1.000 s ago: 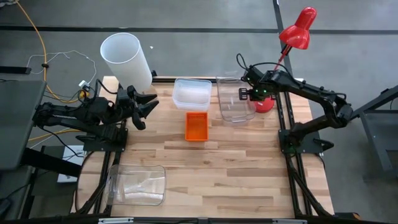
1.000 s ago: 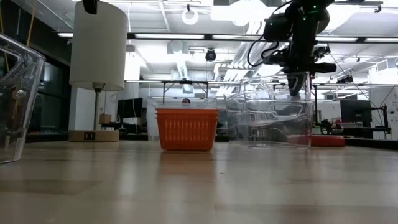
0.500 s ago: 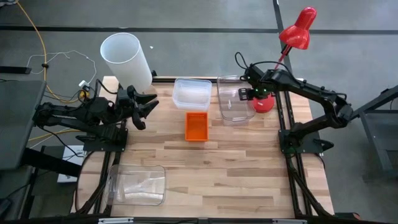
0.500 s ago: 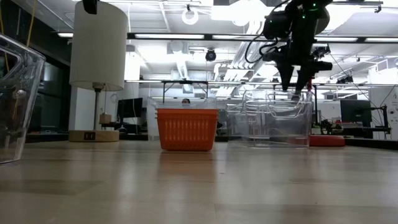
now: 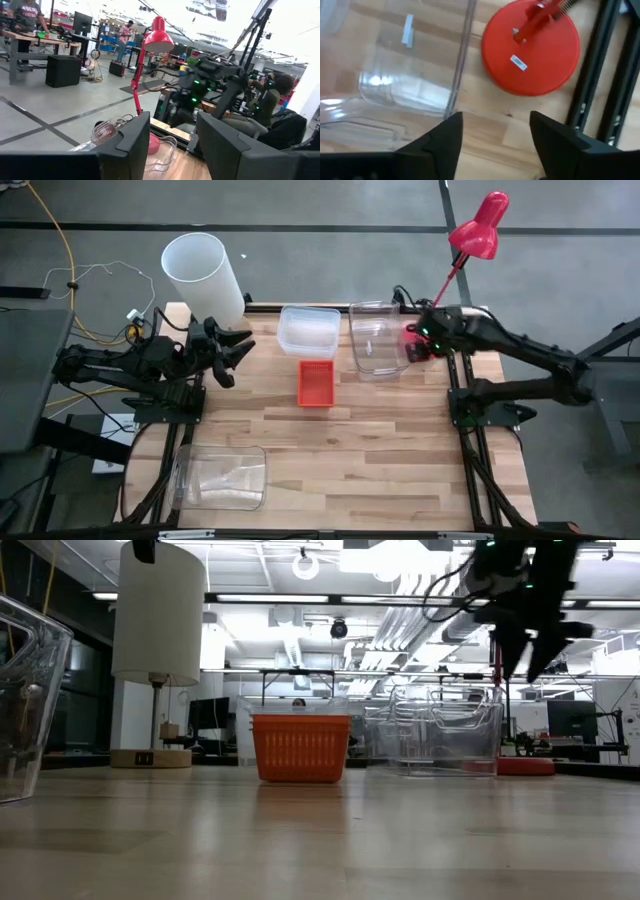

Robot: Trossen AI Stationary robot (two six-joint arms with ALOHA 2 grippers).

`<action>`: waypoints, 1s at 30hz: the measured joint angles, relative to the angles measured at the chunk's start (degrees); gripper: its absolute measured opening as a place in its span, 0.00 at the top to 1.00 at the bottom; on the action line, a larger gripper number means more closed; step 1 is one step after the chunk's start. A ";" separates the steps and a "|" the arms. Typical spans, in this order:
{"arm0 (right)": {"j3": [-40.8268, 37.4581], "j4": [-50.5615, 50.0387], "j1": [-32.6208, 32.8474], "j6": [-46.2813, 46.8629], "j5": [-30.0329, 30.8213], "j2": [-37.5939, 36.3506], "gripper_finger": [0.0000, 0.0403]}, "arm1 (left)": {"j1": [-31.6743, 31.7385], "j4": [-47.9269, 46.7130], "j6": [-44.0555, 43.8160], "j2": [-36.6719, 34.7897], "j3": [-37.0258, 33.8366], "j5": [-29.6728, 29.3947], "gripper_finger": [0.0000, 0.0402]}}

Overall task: Stack baskets by color
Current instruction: Stack the bottom right transparent bin on the top transparent bin

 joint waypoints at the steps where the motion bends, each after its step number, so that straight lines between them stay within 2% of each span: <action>1: -1.99 0.90 0.66 2.46 0.42 -2.40 0.50 | 0.00 0.00 0.00 0.00 0.01 -0.49 0.63; 6: -12.02 8.09 3.31 13.06 0.48 -11.09 0.74 | 0.02 0.00 0.00 0.00 0.01 -2.87 0.63; 9: -17.21 13.07 4.13 16.49 0.36 -12.46 0.93 | 0.00 0.02 -0.01 0.00 0.01 -2.99 0.63; 10: -18.75 14.51 4.32 16.87 0.24 -12.39 0.96 | 0.00 0.01 -0.14 0.00 0.01 -2.99 0.63; 15: -22.84 23.91 5.63 19.75 0.47 -11.24 0.93 | 0.02 0.02 -0.92 0.00 0.01 -2.99 0.63; 18: -23.05 27.99 6.09 19.82 1.23 -10.18 0.96 | 0.00 0.02 -0.92 0.00 0.01 -2.99 0.63; 20: -23.05 29.25 6.30 19.64 1.19 -9.35 0.99 | 0.00 0.02 -0.92 0.00 0.01 -2.97 0.63; 25: -23.05 30.02 7.87 18.81 -1.21 -7.46 0.97 | 0.02 0.02 -0.93 0.00 0.01 -2.98 0.63; 30: -22.97 29.71 9.83 19.51 -0.58 -7.64 1.00 | 0.00 0.02 -0.92 0.00 -0.01 -2.97 0.63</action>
